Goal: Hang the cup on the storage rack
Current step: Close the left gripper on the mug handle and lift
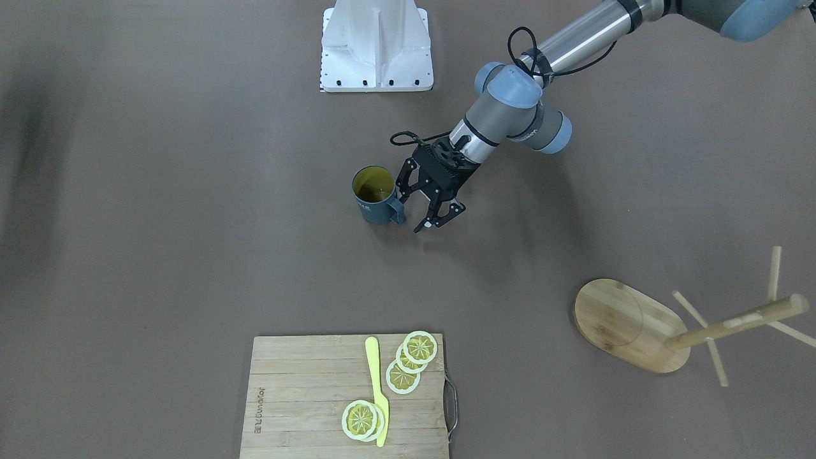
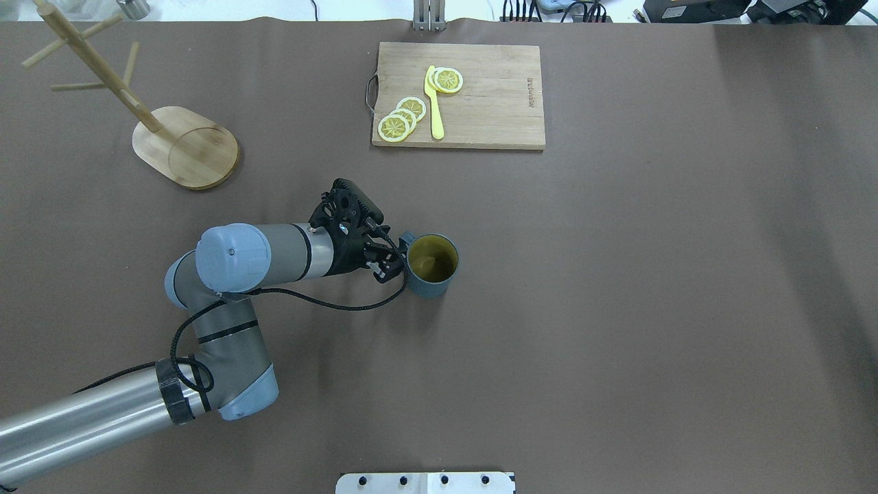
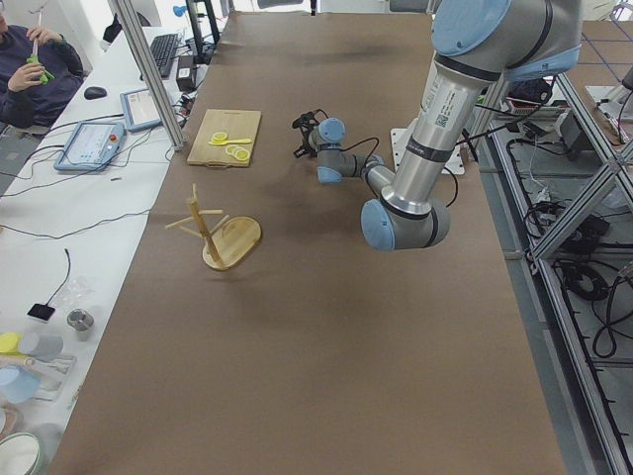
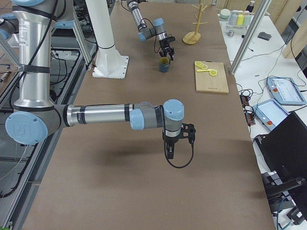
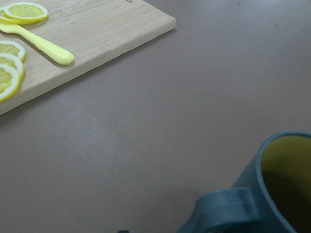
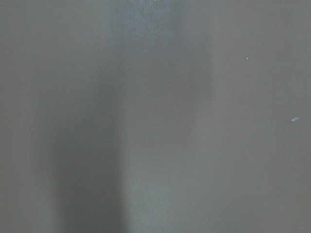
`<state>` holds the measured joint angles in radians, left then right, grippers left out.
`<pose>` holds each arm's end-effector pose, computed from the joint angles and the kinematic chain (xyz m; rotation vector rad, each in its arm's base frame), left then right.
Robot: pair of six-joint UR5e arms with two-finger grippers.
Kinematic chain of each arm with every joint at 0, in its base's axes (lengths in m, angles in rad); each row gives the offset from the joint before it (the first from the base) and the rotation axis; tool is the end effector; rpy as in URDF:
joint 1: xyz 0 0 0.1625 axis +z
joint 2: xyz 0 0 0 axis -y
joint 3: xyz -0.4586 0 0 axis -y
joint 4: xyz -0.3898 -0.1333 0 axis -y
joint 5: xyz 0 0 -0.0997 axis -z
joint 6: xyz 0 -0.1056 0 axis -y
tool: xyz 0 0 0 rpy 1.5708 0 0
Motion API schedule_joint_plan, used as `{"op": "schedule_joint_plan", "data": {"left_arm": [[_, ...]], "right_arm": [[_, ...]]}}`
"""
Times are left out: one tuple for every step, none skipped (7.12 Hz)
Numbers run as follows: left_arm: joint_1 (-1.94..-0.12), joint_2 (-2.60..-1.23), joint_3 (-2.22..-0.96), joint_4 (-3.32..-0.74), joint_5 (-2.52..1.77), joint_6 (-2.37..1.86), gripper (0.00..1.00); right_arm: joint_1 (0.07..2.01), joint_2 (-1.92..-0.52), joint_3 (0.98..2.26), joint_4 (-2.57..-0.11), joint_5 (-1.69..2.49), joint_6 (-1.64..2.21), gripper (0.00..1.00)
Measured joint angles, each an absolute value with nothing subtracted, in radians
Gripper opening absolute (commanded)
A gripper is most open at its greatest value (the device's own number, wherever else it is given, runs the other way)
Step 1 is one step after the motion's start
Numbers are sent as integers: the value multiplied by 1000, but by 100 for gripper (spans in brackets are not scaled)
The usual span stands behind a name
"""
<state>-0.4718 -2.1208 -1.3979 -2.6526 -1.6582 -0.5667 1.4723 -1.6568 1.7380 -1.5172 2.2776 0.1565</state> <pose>0.5830 -0.4368 0.3226 0.9402 1.1413 0.4968 0.0193 -0.4629 0.6540 0.0384 -0.7163 0.0079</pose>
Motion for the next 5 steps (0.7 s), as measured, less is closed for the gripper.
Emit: {"op": "schedule_joint_plan", "data": {"left_arm": [[-467, -2121, -1377, -2700, -1658, -567, 59], [-459, -2121, -1348, -2767, -1658, -567, 58], [-447, -2120, -1329, -2824, -1657, -567, 58], [-439, -2120, -1323, -2851, -1657, -567, 48], [-436, -2120, -1322, -2862, -1657, -567, 32]], "right_arm": [[1472, -1657, 1738, -1517, 2278, 156, 100], [1472, -1656, 1738, -1518, 2277, 156, 100], [1472, -1655, 1738, -1517, 2277, 156, 100], [1472, -1654, 1738, -1518, 2276, 156, 100], [1472, -1653, 1737, -1518, 2276, 156, 100]]}}
